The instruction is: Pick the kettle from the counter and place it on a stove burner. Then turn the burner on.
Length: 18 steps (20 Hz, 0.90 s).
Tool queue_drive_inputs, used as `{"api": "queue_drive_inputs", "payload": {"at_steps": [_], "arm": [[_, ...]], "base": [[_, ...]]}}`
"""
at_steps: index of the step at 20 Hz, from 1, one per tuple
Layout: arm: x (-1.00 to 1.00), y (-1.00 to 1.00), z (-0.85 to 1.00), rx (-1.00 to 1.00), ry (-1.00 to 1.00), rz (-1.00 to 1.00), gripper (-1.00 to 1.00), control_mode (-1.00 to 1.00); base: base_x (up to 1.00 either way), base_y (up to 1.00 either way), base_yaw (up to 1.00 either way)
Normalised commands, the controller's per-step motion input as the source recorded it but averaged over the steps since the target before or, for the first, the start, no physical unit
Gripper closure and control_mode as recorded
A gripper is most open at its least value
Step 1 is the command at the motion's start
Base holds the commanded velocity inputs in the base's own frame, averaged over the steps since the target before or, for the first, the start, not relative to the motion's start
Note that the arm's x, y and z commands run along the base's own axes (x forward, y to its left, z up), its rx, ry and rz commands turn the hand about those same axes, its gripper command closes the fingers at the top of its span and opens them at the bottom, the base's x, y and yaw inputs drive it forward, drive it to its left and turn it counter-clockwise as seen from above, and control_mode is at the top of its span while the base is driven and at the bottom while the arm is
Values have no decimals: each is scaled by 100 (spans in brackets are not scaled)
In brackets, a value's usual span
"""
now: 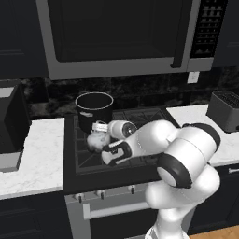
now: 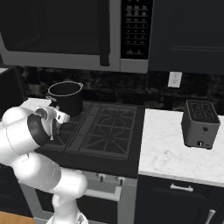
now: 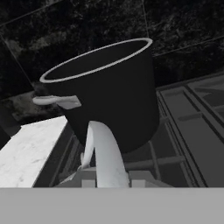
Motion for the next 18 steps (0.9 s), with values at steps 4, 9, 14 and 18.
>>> {"api": "queue_drive_inputs", "payload": {"at_steps": [4, 9, 14, 18], "arm": [[27, 26, -16, -7, 0, -1, 100, -100], [20, 34, -17, -7, 0, -2, 100, -100], [5, 27, -25, -7, 0, -2, 100, -100], [-3, 3, -29, -3, 0, -3, 100, -100]], "base": [[0, 0, 0], [0, 0, 0], [0, 0, 0], [0, 0, 0]]}}
